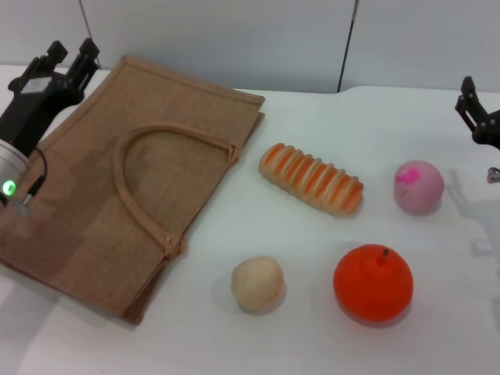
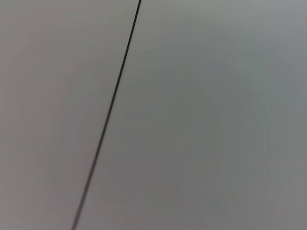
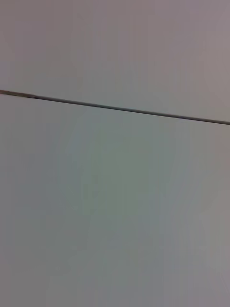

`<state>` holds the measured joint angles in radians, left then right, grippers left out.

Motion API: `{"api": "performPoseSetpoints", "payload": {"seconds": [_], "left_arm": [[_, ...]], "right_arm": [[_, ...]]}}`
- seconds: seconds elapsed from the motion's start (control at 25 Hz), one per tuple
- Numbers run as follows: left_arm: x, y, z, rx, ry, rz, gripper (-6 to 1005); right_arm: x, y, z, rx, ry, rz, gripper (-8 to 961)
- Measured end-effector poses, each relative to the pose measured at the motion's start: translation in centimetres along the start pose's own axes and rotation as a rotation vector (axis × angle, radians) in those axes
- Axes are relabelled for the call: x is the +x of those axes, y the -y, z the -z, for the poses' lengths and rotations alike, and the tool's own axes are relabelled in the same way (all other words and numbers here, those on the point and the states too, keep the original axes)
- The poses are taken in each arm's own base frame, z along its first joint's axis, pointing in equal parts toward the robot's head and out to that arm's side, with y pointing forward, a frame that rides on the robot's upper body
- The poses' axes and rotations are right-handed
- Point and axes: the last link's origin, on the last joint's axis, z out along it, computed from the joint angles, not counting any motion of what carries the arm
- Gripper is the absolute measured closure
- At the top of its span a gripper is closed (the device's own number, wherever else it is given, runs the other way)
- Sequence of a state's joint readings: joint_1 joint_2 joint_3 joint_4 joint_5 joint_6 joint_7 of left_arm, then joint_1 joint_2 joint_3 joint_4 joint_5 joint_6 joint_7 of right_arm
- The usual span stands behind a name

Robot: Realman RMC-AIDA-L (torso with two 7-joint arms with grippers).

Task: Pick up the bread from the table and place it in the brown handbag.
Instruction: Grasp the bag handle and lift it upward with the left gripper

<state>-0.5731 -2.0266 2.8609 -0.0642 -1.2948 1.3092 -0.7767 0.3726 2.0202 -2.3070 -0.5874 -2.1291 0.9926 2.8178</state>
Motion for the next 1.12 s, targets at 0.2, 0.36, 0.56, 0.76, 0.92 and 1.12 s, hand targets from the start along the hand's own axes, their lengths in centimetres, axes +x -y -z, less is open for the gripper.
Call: {"api": "performPoseSetpoints", "payload": {"seconds": [0.2, 0.36, 0.56, 0.76, 0.92, 1.12], "left_arm": [[1.4, 1.7, -1.0, -0.063, 0.189, 0.11, 439], [2.1, 2.6, -1.7, -0.06, 0.387, 0.159, 444], [3.0, 3.2, -2.5, -0.009, 0.604, 0.198, 450], [3.9, 3.3, -3.4, 0.057, 0.772, 0.187, 457], [4.2, 3.5, -3.8, 0.108, 0.884, 0.166, 462], [4.4, 3.3, -4.3, 0.128, 0.951, 0.138, 468]], "right_arm": [[-0.1, 0.0, -0.1, -0.001, 0.001, 0.0, 82], [-0.1, 0.0, -0.1, -0.002, 0.001, 0.0, 83], [-0.1, -0.1, -0.1, -0.002, 0.001, 0.0, 84], [0.0, -0.1, -0.1, -0.002, 0.0, 0.0, 86], [0.0, 0.0, -0.1, -0.002, 0.0, 0.0, 87], [0.0, 0.0, -0.1, -0.002, 0.0, 0.0, 88]]}}
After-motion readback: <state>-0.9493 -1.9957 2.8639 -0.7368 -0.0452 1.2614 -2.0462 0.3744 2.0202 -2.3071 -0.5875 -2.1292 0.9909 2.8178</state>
